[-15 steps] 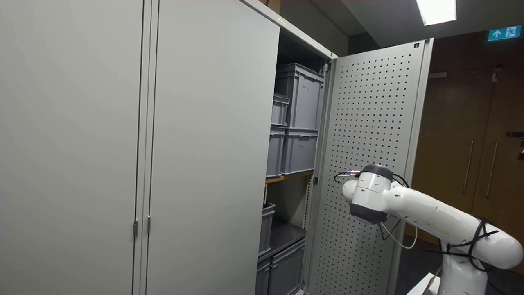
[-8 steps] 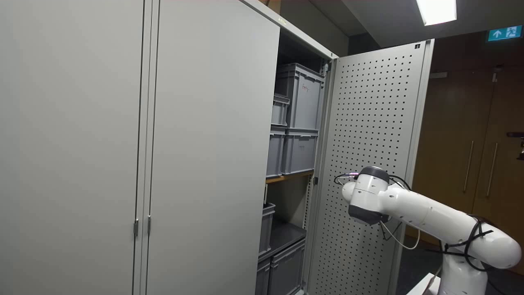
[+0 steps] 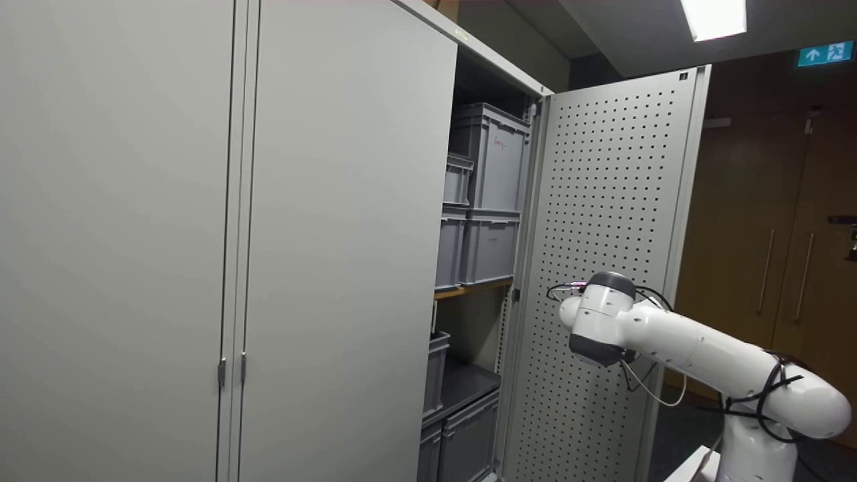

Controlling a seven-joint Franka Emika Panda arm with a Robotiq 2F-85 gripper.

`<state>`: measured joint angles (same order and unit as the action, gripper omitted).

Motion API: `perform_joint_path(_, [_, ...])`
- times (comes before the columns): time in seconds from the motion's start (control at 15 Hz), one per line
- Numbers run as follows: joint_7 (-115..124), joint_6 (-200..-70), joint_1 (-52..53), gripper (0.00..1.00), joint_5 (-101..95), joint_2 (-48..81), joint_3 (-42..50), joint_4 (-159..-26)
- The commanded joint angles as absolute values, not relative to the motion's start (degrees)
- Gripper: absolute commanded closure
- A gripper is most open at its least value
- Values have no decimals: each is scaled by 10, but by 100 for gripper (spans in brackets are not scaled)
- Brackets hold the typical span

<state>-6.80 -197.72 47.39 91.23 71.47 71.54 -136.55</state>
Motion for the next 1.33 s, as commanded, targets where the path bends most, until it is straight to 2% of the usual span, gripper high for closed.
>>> perform_joint_path(0.0, [-73,-1986,447,0,921,723,717,-1358])
perform_joint_path(0.6, [-74,-1991,457,0,922,720,718,-1354])
perform_joint_path(1.27, [-58,-1981,563,0,917,719,737,-1369])
